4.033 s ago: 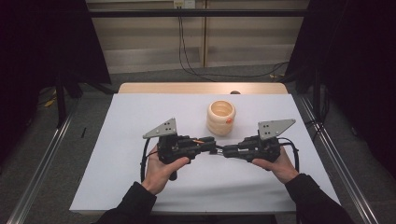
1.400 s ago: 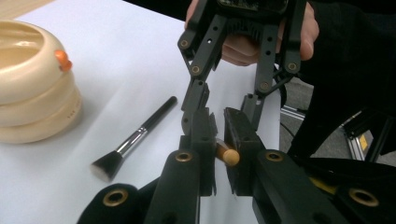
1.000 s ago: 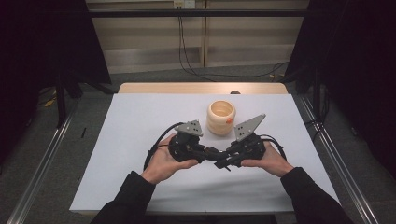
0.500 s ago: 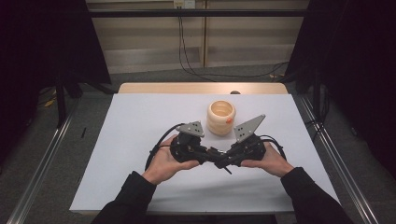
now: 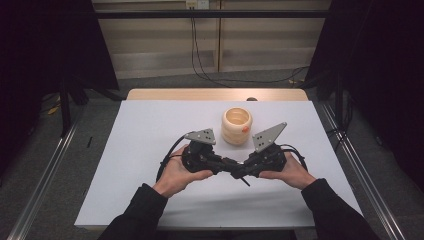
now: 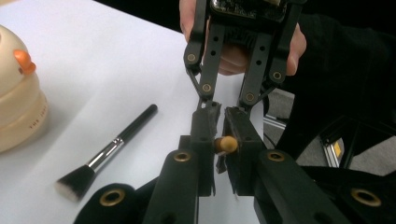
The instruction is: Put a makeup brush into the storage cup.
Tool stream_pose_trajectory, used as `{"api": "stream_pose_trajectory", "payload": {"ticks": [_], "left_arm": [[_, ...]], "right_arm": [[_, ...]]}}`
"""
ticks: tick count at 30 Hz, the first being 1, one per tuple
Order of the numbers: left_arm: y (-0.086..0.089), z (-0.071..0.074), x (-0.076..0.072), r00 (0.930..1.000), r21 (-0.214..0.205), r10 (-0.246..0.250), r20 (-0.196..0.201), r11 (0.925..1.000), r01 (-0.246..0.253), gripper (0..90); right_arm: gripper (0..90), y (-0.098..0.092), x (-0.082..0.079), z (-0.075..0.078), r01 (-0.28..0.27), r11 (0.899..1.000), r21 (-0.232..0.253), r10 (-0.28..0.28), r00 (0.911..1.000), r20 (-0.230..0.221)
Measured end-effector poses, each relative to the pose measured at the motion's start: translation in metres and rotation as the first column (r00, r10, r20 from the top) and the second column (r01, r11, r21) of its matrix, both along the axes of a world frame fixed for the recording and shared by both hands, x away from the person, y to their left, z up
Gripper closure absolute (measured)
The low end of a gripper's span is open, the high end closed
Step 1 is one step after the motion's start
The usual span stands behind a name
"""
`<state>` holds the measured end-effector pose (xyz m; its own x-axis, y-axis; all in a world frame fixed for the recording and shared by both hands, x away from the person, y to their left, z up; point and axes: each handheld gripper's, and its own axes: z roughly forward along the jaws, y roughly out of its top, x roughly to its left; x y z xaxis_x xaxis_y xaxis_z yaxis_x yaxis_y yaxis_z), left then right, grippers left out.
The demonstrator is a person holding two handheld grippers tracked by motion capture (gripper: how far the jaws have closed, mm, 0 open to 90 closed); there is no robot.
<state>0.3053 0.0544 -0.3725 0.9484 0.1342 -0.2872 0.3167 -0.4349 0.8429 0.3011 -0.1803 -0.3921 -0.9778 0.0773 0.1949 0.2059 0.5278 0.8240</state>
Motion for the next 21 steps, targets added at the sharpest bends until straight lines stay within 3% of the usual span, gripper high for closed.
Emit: {"api": "stream_pose_trajectory", "payload": {"ticks": [2,7,10,11,14,21], "left_arm": [[0.0007,-0.0012,0.0003,0.9999,-0.024,0.008,0.01,0.9997,-0.007,79.3],[0.0009,-0.0036,0.0009,0.9992,-0.033,0.027,0.031,0.9991,-0.026,74.0],[0.0017,-0.003,-0.0005,0.9965,-0.039,0.052,0.066,0.998,-0.049,71.1],[0.002,-0.0034,-0.0005,0.9955,-0.064,0.065,0.069,0.9961,-0.06,69.9],[0.0039,-0.0015,-0.0011,0.9894,-0.08,0.117,0.087,0.9907,-0.11,59.4],[0.0042,0.0,-0.003,0.983,-0.069,0.157,0.095,0.9861,-0.151,26.9]], "right_arm": [[84.2,-0.0007,0.0001,0.0003,0.006,1.0,0.007,-0.006,1.0,0.002],[84.3,-0.001,0.0006,0.0002,0.015,1.0,0.008,-0.015,0.9999,0.005],[84.3,-0.0011,0.0012,0.0004,0.026,1.0,0.002,-0.026,0.9997,0.0],[84.3,-0.0018,0.0019,0.0003,0.026,1.0,0.007,-0.026,0.9997,0.0],[84.3,-0.0026,0.0021,0.0007,0.036,0.999,0.003,-0.036,0.9994,0.004],[84.3,-0.0047,0.0027,0.0012,0.054,0.998,0.014,-0.054,0.9985,0.006]]}}
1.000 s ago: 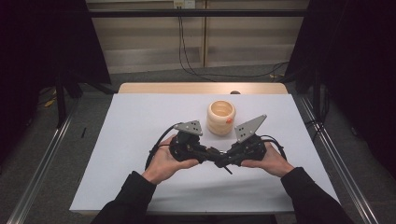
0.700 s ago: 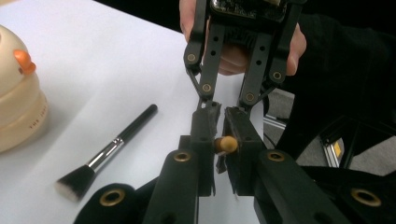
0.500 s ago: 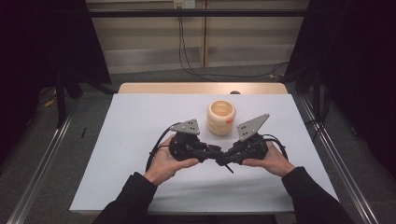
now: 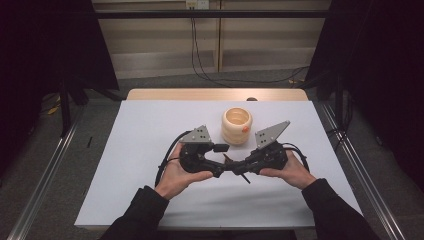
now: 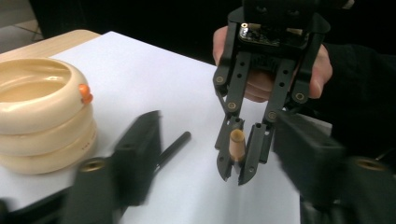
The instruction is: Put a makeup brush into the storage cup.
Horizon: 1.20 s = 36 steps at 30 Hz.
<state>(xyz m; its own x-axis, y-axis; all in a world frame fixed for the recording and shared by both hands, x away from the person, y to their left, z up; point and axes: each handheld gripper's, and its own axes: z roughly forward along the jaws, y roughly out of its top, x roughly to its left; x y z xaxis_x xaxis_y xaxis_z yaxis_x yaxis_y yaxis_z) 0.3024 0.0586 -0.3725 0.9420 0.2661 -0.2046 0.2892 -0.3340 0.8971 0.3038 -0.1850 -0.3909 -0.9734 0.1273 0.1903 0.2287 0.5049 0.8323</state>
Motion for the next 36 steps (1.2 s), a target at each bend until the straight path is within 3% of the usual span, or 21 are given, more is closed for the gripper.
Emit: {"api": "stream_pose_trajectory", "payload": {"ticks": [4,5,9,11,14,18,21,24,26,29,31,33,34,36], "left_arm": [[0.003,0.001,0.0,0.9985,-0.008,0.053,0.007,0.9985,-0.053,9.8],[0.004,0.001,0.0,0.9989,-0.01,0.047,0.006,0.9989,-0.047,7.3],[0.006,0.003,-0.003,0.9981,-0.03,0.043,0.043,0.9987,-0.042,4.3],[0.008,0.004,-0.004,0.9974,-0.039,0.046,0.056,0.9983,-0.044,3.7],[0.012,0.003,-0.006,0.9937,-0.05,0.088,0.069,0.9951,-0.085,3.4],[0.018,0.001,-0.005,0.9941,-0.063,0.087,0.065,0.9946,-0.083,3.4],[0.022,0.0,-0.006,0.9877,-0.063,0.129,0.088,0.9904,-0.123,2.6],[0.028,-0.003,-0.008,0.9848,-0.092,0.151,0.086,0.9854,-0.143,2.5],[0.033,-0.006,-0.008,0.9856,-0.117,0.158,0.06,0.9817,-0.15,2.5],[0.039,-0.009,-0.009,0.9773,-0.101,0.198,0.074,0.9765,-0.19,2.5],[0.044,-0.011,-0.009,0.9758,-0.104,0.207,0.071,0.9745,-0.199,2.5],[0.049,-0.013,-0.012,0.9671,-0.093,0.24,0.086,0.9684,-0.232,2.4],[0.051,-0.015,-0.012,0.9695,-0.105,0.232,0.079,0.9691,-0.223,2.3],[0.055,-0.017,-0.015,0.9637,-0.093,0.255,0.08,0.9645,-0.247,2.3]], "right_arm": [[84.3,-0.001,0.0,0.001,0.013,1.0,0.012,-0.013,0.9999,0.008],[84.3,-0.002,0.0,0.002,0.018,1.0,0.016,-0.019,0.9998,0.003],[84.2,-0.004,0.001,0.002,0.039,0.999,0.029,-0.039,0.9992,0.01],[84.2,-0.006,0.001,0.003,0.051,0.998,0.039,-0.052,0.9986,0.01],[84.2,-0.006,0.002,0.003,0.054,0.997,0.046,-0.055,0.9984,0.015],[84.2,-0.007,0.001,0.004,0.068,0.996,0.054,-0.069,0.9975,0.016],[84.2,-0.008,0.001,0.004,0.088,0.994,0.061,-0.09,0.9957,0.024],[84.2,-0.01,0.002,0.005,0.101,0.992,0.07,-0.104,0.9942,0.03],[84.2,-0.01,0.001,0.005,0.109,0.991,0.073,-0.111,0.9933,0.03],[84.2,-0.01,0.001,0.005,0.105,0.991,0.083,-0.108,0.9937,0.029],[84.2,-0.011,0.001,0.005,0.114,0.99,0.087,-0.117,0.9926,0.033],[84.2,-0.011,0.001,0.005,0.122,0.988,0.092,-0.125,0.9916,0.033],[84.2,-0.012,0.002,0.005,0.126,0.987,0.096,-0.13,0.991,0.034],[84.2,-0.012,0.001,0.006,0.132,0.986,0.101,-0.137,0.9899,0.039]]}}
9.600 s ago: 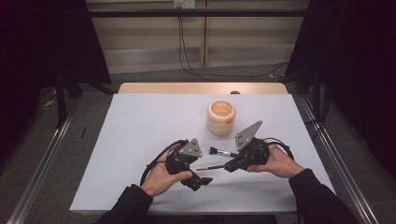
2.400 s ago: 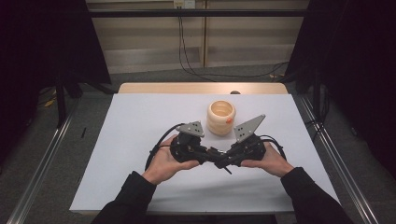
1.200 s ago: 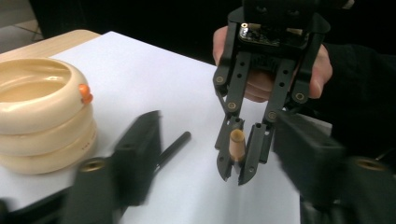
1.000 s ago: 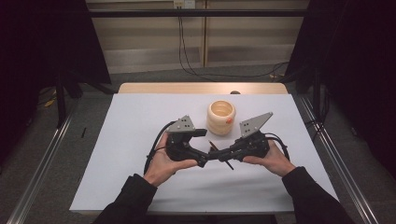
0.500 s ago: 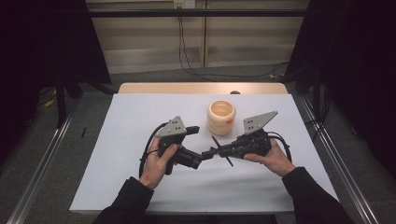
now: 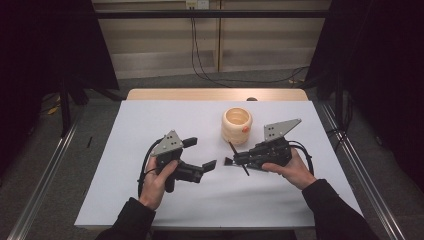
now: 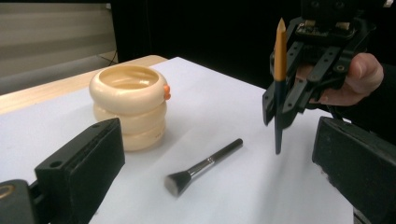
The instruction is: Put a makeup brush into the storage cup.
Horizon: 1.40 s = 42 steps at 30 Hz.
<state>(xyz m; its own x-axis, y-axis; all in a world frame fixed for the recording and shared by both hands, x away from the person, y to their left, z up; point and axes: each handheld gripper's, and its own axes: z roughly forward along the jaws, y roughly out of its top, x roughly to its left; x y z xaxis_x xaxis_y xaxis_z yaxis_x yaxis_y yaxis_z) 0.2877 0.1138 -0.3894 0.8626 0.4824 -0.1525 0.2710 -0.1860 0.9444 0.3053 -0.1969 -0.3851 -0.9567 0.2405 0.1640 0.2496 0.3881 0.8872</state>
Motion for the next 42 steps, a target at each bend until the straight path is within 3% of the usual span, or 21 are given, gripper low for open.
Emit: {"api": "stream_pose_trajectory", "payload": {"ticks": [3,7,10,15,16,18,23,26,31,34,38,42], "left_arm": [[0.006,-0.005,-0.003,0.9995,-0.012,-0.009,-0.029,0.9999,0.009,2.4],[0.013,-0.009,-0.01,0.9995,-0.007,0.018,-0.024,0.9998,-0.018,2.4],[0.021,-0.013,-0.012,0.9988,-0.048,0.012,-0.049,0.9987,-0.014,2.3],[0.035,-0.016,-0.018,0.9981,-0.045,0.06,0.016,0.9972,-0.06,2.2],[0.037,-0.017,-0.018,0.9983,-0.049,0.052,0.027,0.9975,-0.051,1.9],[0.04,-0.018,-0.021,0.9951,-0.019,0.085,0.049,0.9962,-0.085,1.9],[0.051,-0.026,-0.026,0.9871,-0.004,0.137,0.082,0.9905,-0.138,1.9],[0.058,-0.029,-0.029,0.9795,-0.01,0.178,0.095,0.984,-0.178,1.9],[0.071,-0.035,-0.039,0.9773,0.01,0.187,0.099,0.9819,-0.189,1.9],[0.079,-0.038,-0.043,0.9727,0.002,0.203,0.112,0.9788,-0.205,1.9],[0.083,-0.043,-0.047,0.9747,0.002,0.207,0.085,0.9782,-0.208,1.6],[0.085,-0.047,-0.051,0.9728,0.015,0.21,0.097,0.977,-0.213,1.6]], "right_arm": [[84.2,-0.001,-0.001,0.001,0.007,1.0,0.002,-0.007,0.9999,0.014],[84.2,-0.003,-0.001,0.004,0.017,1.0,0.015,-0.017,0.9997,0.018],[84.2,-0.006,0.0,0.005,0.039,0.999,0.028,-0.04,0.999,0.019],[84.2,-0.009,0.002,0.005,0.07,0.997,0.034,-0.071,0.9973,0.022],[84.2,-0.009,0.002,0.005,0.072,0.997,0.037,-0.073,0.9971,0.022],[84.2,-0.01,0.002,0.005,0.073,0.996,0.041,-0.074,0.997,0.021],[84.2,-0.013,0.004,0.006,0.099,0.993,0.062,-0.101,0.9947,0.02],[84.2,-0.014,0.004,0.007,0.117,0.99,0.074,-0.119,0.9926,0.025],[84.2,-0.017,0.006,0.007,0.143,0.986,0.083,-0.145,0.9893,0.018],[84.1,-0.016,0.009,0.003,0.15,0.986,0.068,-0.151,0.9884,0.012],[84.1,-0.017,0.014,0.004,0.174,0.982,0.069,-0.176,0.9843,0.018],[84.2,-0.019,0.017,0.005,0.194,0.978,0.075,-0.197,0.9799,0.031]]}}
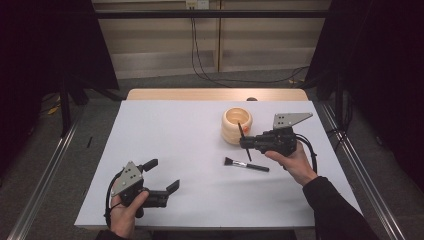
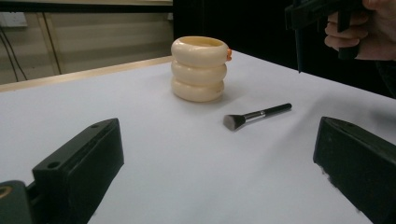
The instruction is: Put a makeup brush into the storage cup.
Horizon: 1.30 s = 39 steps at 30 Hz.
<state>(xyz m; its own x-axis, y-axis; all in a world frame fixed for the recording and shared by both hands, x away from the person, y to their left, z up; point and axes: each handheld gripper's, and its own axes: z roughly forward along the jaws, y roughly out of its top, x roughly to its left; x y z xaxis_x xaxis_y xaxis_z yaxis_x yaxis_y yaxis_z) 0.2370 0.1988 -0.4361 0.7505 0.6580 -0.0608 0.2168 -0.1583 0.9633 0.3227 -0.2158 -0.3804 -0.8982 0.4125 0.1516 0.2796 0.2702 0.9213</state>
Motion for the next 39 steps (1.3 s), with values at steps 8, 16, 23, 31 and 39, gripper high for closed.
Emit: {"api": "stream_pose_trajectory", "payload": {"ticks": [8,16,23,31,39], "left_arm": [[0.002,-0.001,0.0,0.9999,-0.015,-0.016,-0.001,0.9998,0.016,1.6],[0.001,0.0,-0.003,1.0,-0.022,0.003,0.006,0.9998,-0.003,2.1],[0.005,-0.002,-0.001,1.0,-0.031,0.001,-0.001,0.9995,-0.001,1.8],[0.003,-0.001,-0.002,0.9999,-0.028,0.003,-0.012,0.9996,-0.003,1.7],[0.001,-0.001,-0.002,0.9999,-0.025,-0.01,-0.01,0.9996,0.009,1.7]], "right_arm": [[84.2,-0.004,0.008,0.007,0.056,0.998,0.019,-0.057,0.9982,0.021],[84.2,-0.006,0.022,0.009,0.092,0.995,0.03,-0.093,0.9955,0.021],[84.1,-0.005,0.032,0.014,0.133,0.989,0.058,-0.135,0.9901,0.038],[84.2,-0.005,0.051,0.018,0.174,0.98,0.091,-0.179,0.9829,0.044],[84.2,-0.006,0.066,0.018,0.239,0.965,0.11,-0.245,0.9684,0.046]]}}
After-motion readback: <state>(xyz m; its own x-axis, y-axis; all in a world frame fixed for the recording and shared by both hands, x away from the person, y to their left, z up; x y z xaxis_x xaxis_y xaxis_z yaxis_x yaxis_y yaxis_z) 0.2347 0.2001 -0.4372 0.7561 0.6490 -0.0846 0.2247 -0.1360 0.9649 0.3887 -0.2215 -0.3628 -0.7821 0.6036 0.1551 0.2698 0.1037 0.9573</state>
